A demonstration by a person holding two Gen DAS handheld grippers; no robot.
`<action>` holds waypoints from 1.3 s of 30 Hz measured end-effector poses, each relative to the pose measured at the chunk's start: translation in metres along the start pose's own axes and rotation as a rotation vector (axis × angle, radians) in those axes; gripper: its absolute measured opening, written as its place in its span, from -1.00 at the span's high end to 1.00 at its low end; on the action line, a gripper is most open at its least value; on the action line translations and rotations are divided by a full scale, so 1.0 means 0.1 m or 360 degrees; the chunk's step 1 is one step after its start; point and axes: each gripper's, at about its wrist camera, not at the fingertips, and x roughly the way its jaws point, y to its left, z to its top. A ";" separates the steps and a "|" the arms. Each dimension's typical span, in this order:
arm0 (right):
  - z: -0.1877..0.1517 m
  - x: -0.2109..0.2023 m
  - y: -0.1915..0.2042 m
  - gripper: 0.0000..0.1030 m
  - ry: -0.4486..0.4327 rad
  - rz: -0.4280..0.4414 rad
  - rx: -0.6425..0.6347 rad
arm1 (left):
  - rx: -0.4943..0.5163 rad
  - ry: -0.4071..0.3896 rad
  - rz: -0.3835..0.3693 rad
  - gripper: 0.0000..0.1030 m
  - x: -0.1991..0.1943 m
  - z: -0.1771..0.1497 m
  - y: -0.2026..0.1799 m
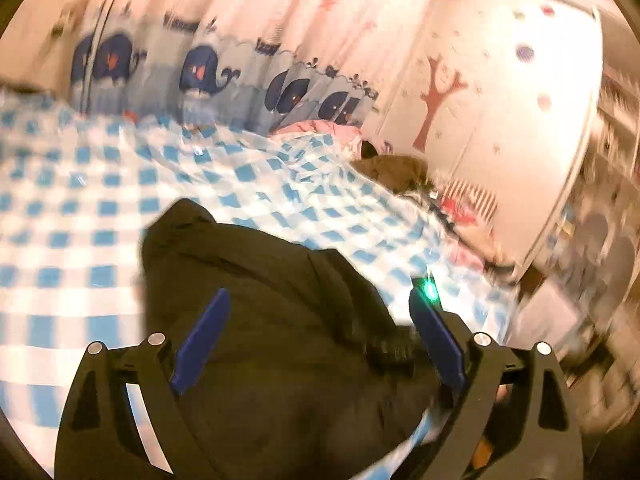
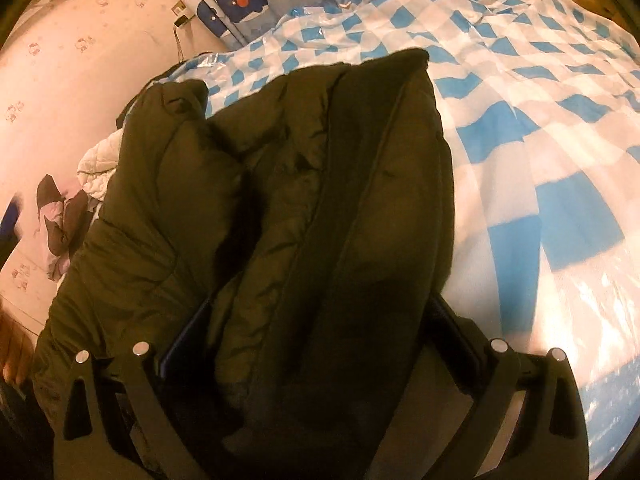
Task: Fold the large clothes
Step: 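Grasp the jacket edges with both grippers and refold the bundle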
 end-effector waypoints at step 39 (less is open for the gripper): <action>-0.07 0.33 0.50 -0.89 -0.0125 -0.0256 -0.0216 | 0.0048 0.0366 0.0171 -0.73 0.84 -0.88 0.41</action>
